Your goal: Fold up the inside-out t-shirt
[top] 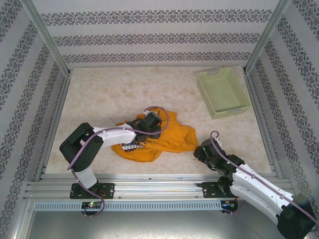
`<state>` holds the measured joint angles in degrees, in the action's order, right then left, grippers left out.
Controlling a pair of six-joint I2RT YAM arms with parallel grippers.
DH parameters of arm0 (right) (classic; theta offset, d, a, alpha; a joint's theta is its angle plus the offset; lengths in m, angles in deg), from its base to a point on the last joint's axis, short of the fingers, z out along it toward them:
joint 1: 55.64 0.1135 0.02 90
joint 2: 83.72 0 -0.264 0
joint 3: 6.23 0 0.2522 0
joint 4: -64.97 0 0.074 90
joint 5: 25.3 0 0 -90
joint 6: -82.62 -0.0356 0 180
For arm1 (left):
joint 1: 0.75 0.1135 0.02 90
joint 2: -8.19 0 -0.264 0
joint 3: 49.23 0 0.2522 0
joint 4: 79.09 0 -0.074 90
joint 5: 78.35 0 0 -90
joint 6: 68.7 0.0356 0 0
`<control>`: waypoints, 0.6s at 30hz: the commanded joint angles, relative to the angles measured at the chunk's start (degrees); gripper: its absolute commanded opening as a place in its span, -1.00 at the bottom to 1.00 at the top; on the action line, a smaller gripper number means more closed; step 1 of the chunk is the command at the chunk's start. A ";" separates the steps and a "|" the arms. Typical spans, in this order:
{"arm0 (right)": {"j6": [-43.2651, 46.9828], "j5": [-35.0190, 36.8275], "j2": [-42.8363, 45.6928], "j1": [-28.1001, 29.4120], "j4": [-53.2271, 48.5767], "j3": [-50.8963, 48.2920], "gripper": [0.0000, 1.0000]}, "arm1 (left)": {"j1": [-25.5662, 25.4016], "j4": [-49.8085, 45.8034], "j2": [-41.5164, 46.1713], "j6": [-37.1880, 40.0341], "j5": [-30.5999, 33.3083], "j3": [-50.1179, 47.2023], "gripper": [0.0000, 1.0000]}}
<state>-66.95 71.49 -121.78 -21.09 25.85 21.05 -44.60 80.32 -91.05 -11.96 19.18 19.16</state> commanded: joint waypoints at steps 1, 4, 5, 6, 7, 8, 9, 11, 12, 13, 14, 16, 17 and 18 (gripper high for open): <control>5.09 1.05 -1.88 -2.32 -0.56 4.99 -0.06 | -0.47 0.71 1.73 1.85 -1.73 -1.06 -0.03; 8.11 -5.00 -7.98 -6.25 5.61 7.78 -0.05 | -1.38 1.19 2.18 2.50 -1.73 -1.32 -0.03; 8.45 -6.51 -10.60 -7.33 7.94 8.50 -0.05 | -1.49 1.40 2.37 2.49 -1.60 -1.47 -0.03; 8.59 -7.61 -12.85 -7.93 10.04 8.98 -0.08 | -1.58 1.53 2.51 2.47 -1.57 -1.71 -0.03; 8.98 -8.61 -15.45 -8.34 12.50 9.63 -0.11 | -1.58 1.66 2.64 2.52 -1.63 -1.91 -0.02; 9.42 -9.04 -18.03 -8.44 14.61 10.46 -0.12 | -1.58 1.68 2.65 2.54 -1.73 -2.02 -0.02; 9.85 -9.07 -20.28 -8.44 15.97 11.04 -0.12 | -1.58 1.56 2.64 2.56 -1.69 -2.06 -0.02; 11.31 -9.93 -25.60 -8.77 17.99 13.30 -0.13 | -1.59 1.31 2.69 2.68 -1.81 -1.87 -0.02; 12.07 -9.98 -27.64 -8.75 18.66 14.11 -0.13 | -1.62 1.23 2.78 2.75 -1.79 -1.88 -0.02; 12.74 -10.10 -29.90 -8.71 19.78 15.00 -0.12 | -1.67 1.21 2.89 2.72 -1.77 -1.89 -0.02; 13.16 -10.19 -31.89 -8.79 20.63 15.66 -0.11 | -1.67 1.32 3.04 2.78 -1.82 -1.86 -0.02; 14.23 -9.75 -34.68 -8.72 22.55 16.40 -0.09 | -1.67 1.37 3.18 2.80 -1.89 -1.92 -0.02; 14.54 -9.15 -36.09 -8.86 22.52 17.10 -0.09 | -1.67 1.46 3.31 2.76 -1.90 -1.95 -0.02; 14.87 -8.95 -37.29 -9.02 22.54 17.78 -0.08 | -1.72 1.51 3.40 2.67 -1.98 -1.98 -0.02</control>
<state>-54.88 62.44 -156.77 -29.31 45.13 36.63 -45.70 81.17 -89.57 -10.43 17.67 18.09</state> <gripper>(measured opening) 0.456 0.489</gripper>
